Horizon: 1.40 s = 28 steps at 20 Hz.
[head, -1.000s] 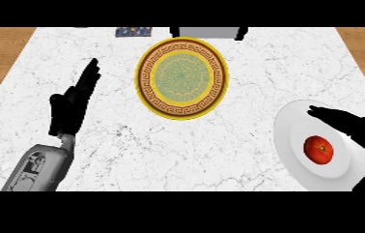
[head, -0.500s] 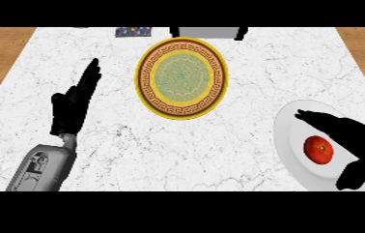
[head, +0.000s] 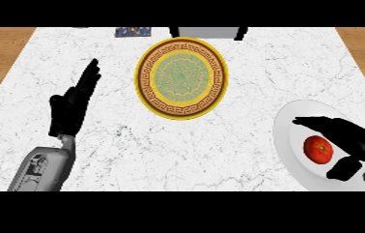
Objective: Pick the tomato from the plate and place it in the plate
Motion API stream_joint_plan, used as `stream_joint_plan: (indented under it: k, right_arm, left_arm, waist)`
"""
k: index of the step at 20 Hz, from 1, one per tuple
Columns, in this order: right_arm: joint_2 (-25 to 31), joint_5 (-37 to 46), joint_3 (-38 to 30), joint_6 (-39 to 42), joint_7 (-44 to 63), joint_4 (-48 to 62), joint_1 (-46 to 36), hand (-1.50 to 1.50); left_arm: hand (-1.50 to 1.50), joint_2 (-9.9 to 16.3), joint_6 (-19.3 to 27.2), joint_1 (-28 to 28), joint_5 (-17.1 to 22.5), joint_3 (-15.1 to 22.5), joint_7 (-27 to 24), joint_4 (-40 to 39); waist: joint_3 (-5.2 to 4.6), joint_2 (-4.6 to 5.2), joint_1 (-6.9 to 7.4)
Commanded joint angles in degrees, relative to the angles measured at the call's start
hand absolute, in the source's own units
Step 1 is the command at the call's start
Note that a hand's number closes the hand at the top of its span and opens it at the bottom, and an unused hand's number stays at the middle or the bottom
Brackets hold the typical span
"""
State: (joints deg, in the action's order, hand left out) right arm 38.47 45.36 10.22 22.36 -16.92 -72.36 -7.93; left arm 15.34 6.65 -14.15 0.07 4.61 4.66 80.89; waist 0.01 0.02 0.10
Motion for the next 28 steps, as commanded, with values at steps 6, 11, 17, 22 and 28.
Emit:
stream_joint_plan:
  k: [6, 11, 17, 22, 28]
  right_arm:
    - [-5.2, 5.6, -2.9, -9.5, -6.9, 9.1, -2.7, 1.5]
    - [-4.8, 6.0, -6.5, -9.3, -11.0, 10.7, -4.7, 1.5]
    - [-6.4, 9.3, -6.4, -5.5, -7.6, 29.0, -31.1, 1.5]
    - [-5.8, 5.8, -12.9, -16.1, -16.8, 35.8, -36.4, 1.5]
    - [-9.3, -1.3, -19.3, -18.1, -23.2, 38.3, -46.6, 1.5]
  left_arm:
    - [0.0, 1.1, -4.2, 0.1, 0.4, -3.0, 3.9, 4.3]
    - [0.0, -1.5, -2.2, -1.5, -2.3, -4.0, 3.9, 2.1]
    - [0.0, -3.6, -2.7, -5.8, -3.7, -0.5, 2.1, -1.2]
    - [0.0, -3.7, -3.3, -3.2, -3.3, -0.8, -0.5, -1.6]
    - [0.0, -4.0, -2.1, -3.5, -4.0, -1.0, 1.0, -0.9]
  waist:
    - [0.02, -0.03, 0.16]
    - [0.01, 0.01, 0.06]
    - [0.21, 1.61, 4.73]
    - [0.28, 1.69, 4.08]
    - [0.16, 1.27, 3.63]
